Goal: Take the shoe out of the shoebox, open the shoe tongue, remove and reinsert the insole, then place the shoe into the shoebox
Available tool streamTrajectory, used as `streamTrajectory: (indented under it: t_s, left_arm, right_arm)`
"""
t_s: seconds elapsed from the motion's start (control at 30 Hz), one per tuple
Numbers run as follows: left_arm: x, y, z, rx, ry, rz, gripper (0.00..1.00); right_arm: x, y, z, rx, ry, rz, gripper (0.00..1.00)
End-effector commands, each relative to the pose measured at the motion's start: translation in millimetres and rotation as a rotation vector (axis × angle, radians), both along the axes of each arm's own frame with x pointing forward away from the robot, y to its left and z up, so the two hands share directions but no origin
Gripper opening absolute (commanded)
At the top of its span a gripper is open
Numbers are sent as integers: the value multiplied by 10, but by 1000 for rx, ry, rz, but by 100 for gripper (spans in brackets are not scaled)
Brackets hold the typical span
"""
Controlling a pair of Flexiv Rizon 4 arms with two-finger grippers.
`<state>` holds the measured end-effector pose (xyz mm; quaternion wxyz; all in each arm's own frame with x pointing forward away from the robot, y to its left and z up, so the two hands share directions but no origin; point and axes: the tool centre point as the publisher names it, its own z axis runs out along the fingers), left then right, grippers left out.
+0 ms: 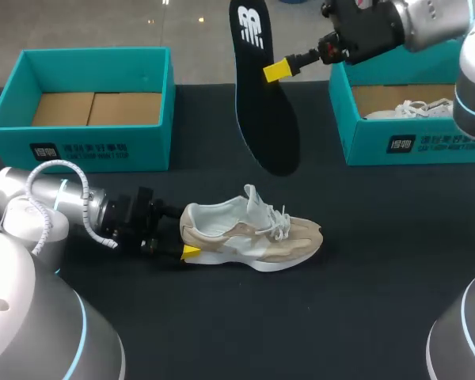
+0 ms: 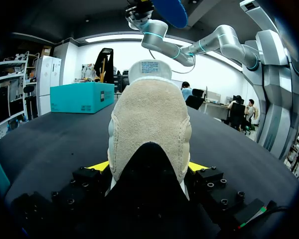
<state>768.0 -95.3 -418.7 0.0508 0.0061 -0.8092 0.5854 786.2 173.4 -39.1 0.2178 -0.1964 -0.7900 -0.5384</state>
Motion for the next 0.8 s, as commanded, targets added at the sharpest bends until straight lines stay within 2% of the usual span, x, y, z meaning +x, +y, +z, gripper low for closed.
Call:
streamTrajectory:
  t_s: [0.03,0.23,0.8]
  left_arm:
    - [-4,-6,-3,1,0,1,0]
    - [-4,-6,-3,1,0,1,0]
    - [-4,-6,-3,1,0,1,0]
  right_arm:
    - [-131,-135,72,-18,-2,-26,0]
    - [-225,-259,176,-29,-6,-84,0]
    - [-225,-259,176,-29,-6,-84,0]
